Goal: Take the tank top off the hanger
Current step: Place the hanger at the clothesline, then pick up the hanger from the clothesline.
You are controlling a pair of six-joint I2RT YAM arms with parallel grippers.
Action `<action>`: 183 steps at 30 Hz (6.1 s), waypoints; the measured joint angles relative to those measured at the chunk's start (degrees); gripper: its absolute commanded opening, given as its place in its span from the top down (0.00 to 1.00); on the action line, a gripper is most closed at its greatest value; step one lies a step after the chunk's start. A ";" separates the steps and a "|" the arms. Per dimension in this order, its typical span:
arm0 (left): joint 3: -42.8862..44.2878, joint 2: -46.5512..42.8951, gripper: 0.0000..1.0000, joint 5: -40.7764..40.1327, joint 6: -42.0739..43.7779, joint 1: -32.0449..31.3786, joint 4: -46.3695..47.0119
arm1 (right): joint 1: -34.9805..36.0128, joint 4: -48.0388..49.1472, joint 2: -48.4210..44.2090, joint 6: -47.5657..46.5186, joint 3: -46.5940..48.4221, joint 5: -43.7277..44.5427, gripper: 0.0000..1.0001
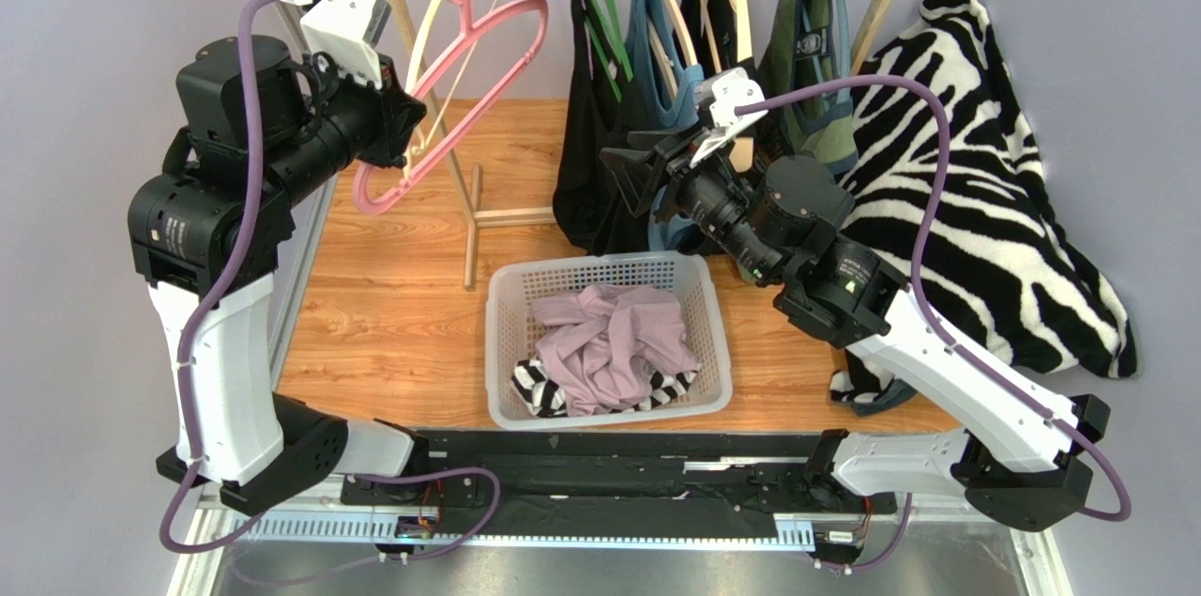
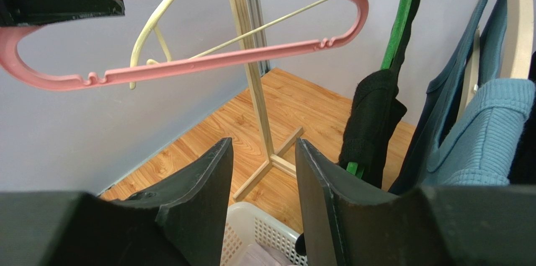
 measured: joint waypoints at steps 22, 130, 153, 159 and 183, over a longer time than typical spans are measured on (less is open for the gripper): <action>9.35 12.09 1.00 -3.56 -0.98 0.00 3.78 | -0.02 0.00 -1.53 1.60 -3.41 -0.79 0.56; -21.29 -21.68 0.01 9.35 5.25 0.00 6.73 | 6.88 -23.52 -11.82 -8.33 13.79 9.40 1.00; -23.12 -22.51 0.01 9.62 5.51 0.02 7.54 | 6.93 -26.14 -12.02 -8.02 33.33 -12.11 1.00; -23.12 -22.51 0.01 10.21 5.55 0.00 7.54 | 6.93 -26.67 -12.11 -7.67 33.97 -17.62 1.00; -22.32 -24.24 0.01 21.38 11.91 0.04 5.84 | 6.93 -26.14 -14.43 -7.08 19.04 -16.59 1.00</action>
